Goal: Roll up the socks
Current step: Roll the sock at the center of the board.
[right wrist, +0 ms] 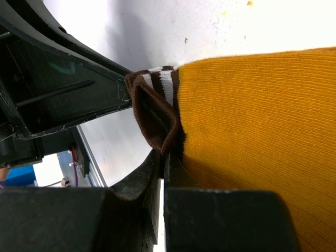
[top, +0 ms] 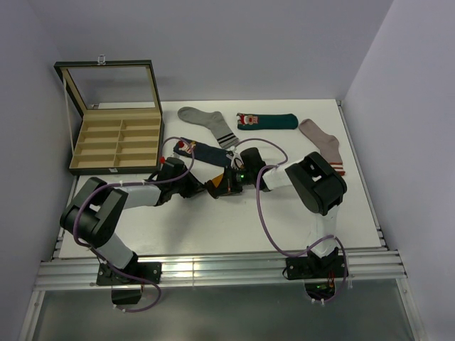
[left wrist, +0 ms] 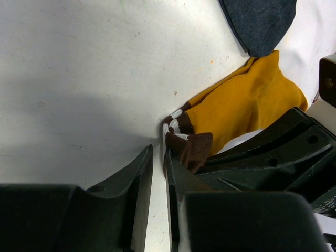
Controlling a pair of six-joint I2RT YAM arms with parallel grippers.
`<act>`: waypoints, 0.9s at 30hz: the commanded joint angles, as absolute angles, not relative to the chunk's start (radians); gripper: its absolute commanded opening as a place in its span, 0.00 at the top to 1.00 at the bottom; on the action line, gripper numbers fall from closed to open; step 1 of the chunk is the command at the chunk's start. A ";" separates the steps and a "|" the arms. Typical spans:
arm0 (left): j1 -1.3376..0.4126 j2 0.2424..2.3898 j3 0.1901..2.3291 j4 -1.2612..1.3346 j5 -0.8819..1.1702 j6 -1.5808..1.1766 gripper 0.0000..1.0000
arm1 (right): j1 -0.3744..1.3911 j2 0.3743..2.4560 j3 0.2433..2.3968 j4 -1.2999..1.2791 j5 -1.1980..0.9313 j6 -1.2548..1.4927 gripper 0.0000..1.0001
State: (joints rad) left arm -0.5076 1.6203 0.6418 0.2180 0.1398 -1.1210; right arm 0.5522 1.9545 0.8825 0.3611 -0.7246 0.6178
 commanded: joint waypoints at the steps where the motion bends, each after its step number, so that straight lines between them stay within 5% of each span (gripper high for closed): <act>1: -0.512 1.597 0.643 0.270 0.158 -1.109 0.78 | 0.538 1.987 0.887 0.347 -0.689 0.609 1.00; 27: -0.512 1.580 0.611 0.337 0.176 -1.109 0.68 | 0.537 1.990 0.897 0.342 -0.698 0.618 0.99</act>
State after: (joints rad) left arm -0.5076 1.6161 0.6174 0.2783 0.1604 -1.1198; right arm 0.5442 1.9671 0.8852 0.3710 -0.7452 0.6350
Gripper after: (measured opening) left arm 0.316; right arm 0.030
